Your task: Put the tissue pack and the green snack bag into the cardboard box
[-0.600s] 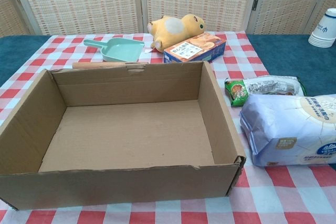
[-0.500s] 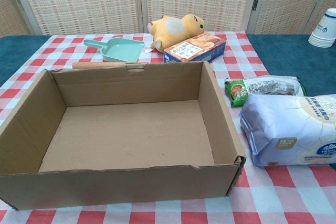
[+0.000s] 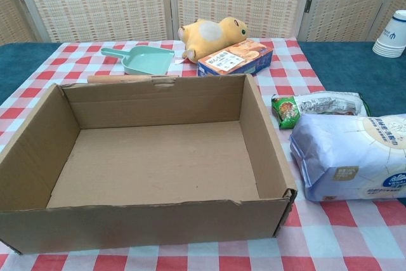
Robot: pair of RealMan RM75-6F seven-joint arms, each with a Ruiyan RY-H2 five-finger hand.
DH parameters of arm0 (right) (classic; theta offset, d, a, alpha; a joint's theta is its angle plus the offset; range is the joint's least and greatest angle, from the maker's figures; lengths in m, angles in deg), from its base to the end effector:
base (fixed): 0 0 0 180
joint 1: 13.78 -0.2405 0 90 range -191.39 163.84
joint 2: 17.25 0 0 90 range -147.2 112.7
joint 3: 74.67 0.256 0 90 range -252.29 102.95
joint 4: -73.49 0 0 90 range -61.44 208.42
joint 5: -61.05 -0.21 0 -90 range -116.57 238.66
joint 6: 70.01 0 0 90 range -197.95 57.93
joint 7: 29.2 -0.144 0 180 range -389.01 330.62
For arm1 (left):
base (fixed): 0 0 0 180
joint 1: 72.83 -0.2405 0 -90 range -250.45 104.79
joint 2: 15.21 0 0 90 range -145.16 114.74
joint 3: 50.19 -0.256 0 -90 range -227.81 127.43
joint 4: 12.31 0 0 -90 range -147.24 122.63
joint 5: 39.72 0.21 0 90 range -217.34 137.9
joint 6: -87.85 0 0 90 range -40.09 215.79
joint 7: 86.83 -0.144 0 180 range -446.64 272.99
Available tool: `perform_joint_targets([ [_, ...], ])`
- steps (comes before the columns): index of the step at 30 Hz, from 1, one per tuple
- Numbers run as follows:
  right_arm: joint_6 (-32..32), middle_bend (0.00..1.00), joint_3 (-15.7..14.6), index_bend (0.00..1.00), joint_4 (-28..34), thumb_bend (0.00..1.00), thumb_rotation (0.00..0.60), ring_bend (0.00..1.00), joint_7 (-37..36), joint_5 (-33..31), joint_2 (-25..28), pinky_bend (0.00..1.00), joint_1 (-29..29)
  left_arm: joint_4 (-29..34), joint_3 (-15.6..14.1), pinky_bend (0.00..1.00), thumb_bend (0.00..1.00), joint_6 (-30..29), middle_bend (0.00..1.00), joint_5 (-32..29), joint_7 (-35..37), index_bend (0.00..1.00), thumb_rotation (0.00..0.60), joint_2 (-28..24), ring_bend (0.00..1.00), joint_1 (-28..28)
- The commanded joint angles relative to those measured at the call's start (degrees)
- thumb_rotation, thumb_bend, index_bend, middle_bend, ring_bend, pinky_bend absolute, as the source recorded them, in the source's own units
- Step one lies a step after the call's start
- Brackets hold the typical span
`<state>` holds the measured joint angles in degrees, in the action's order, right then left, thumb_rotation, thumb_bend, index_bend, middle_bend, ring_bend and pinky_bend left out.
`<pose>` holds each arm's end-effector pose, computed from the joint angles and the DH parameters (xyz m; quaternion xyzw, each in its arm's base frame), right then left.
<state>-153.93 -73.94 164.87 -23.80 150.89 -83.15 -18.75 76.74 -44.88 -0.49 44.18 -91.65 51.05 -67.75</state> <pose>-0.3064 -0.1732 0.1391 0.6410 -0.3629 0.3612 0.5718 -0.3163 0.1911 0.1683 -0.5798 -0.3356 -0.3825 0.6363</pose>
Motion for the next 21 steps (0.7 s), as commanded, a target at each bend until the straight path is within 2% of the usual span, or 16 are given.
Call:
perform_joint_targets([
  [1,-0.4,0.0,-0.2,0.03,0.5,0.0,0.6,0.0,-1.5,0.8,0.6,0.0,0.1,0.2,-0.2,0.18,0.17,0.5,0.0,0.1,0.1,0.04,0.6,-0.2,0.0,0.1],
  [11,0.7,0.0,-0.7,0.02,5.9,0.0,0.6,0.0,-0.1,1.6,4.8,0.0,-0.4,1.2,-0.7,0.18,0.16,1.9,0.0,0.0,-0.9,0.04,0.6,-0.4,0.0,0.6],
  [19,16.5,0.0,-2.0,0.0,8.8,0.0,0.6,0.0,-6.2,0.8,10.2,0.0,-8.4,1.2,-1.7,0.18,0.17,3.1,0.0,1.0,-0.1,0.04,0.6,-1.2,0.0,0.9],
  [21,17.6,0.0,-2.1,0.0,9.8,0.0,0.6,0.0,-5.8,1.6,11.2,0.0,-9.4,1.1,-1.7,0.18,0.17,3.1,0.0,1.1,0.0,0.04,0.6,-1.2,0.0,1.0],
])
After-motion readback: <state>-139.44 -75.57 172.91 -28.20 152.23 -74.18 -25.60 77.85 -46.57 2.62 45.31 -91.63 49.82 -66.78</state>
